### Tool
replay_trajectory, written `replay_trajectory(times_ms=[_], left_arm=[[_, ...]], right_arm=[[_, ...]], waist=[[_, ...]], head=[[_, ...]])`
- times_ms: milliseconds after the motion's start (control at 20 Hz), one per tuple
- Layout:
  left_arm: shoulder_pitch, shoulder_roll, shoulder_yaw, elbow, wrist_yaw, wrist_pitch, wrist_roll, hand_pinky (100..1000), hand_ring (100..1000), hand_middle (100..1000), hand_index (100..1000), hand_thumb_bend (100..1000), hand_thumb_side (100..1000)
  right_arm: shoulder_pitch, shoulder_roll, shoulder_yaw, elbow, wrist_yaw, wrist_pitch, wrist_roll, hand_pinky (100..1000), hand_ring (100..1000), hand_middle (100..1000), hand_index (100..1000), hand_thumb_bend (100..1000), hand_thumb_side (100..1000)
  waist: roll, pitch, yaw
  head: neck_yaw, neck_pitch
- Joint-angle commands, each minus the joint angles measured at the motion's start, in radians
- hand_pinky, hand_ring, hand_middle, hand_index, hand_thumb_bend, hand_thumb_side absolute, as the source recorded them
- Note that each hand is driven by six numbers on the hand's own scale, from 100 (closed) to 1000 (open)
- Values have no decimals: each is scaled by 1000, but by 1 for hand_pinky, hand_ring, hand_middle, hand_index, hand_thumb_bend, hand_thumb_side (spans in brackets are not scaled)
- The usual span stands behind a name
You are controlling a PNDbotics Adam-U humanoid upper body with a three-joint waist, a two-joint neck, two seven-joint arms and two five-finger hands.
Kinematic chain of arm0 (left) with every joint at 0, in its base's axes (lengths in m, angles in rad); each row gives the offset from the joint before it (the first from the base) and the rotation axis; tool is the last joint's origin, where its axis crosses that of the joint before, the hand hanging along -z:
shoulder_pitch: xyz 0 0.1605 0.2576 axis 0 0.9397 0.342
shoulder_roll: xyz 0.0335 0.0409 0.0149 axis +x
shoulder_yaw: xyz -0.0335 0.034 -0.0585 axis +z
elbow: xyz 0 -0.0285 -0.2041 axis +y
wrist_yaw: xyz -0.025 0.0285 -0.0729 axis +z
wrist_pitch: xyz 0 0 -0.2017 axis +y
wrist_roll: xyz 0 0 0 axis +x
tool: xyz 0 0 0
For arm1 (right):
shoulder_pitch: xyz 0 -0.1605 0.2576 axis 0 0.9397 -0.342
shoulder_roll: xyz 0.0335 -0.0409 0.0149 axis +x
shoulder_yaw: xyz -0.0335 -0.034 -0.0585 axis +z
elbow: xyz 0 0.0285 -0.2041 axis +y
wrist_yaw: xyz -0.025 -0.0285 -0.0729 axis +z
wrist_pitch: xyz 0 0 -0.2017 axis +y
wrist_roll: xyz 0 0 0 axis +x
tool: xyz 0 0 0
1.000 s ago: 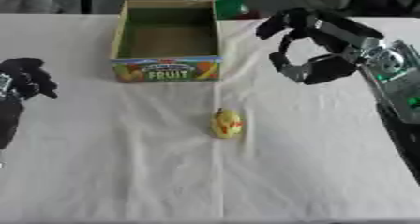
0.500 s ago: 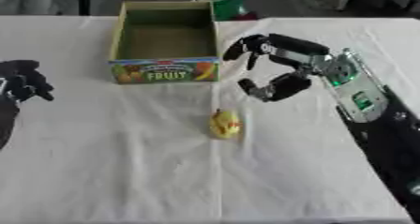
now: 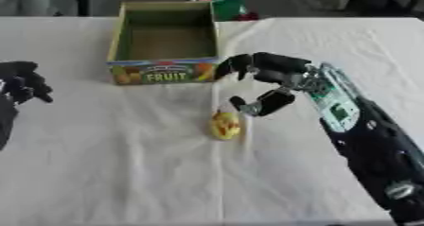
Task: Pick up objects on the table and place them in the box.
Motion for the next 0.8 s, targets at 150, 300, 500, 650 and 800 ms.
replay_trajectory(times_ms=[150,300,500,650,800], left_arm=[[-11,17,1,-19,2,-1,-5,491,542,518,716,100,726],[-10,17,1,-19,2,-2,-5,491,542,518,716,100,725],[-10,17,1,-20,1,-2,-6,491,542,518,717,100,725],[-10,18,2,-20,1,-2,-6,491,543,519,717,100,726],[-11,18,1,-20,1,-2,-7,491,543,519,717,100,726]], right_arm=[[-6,-3,5,6,64,-82,28,722,890,880,894,100,251],[-2,-5,15,-2,84,-95,32,747,902,897,906,100,260],[8,-9,29,-20,92,-111,56,758,907,902,909,100,262],[15,-14,40,-45,82,-118,75,766,912,908,912,100,265],[20,-15,48,-62,76,-120,94,773,916,915,915,100,268]], waist=[[4,-19,-3],[5,-20,-4],[5,-19,-5],[4,-19,-6],[4,-18,-7]], head=[[-2,-6],[-3,-6],[-4,-7],[-5,-8],[-6,-10]])
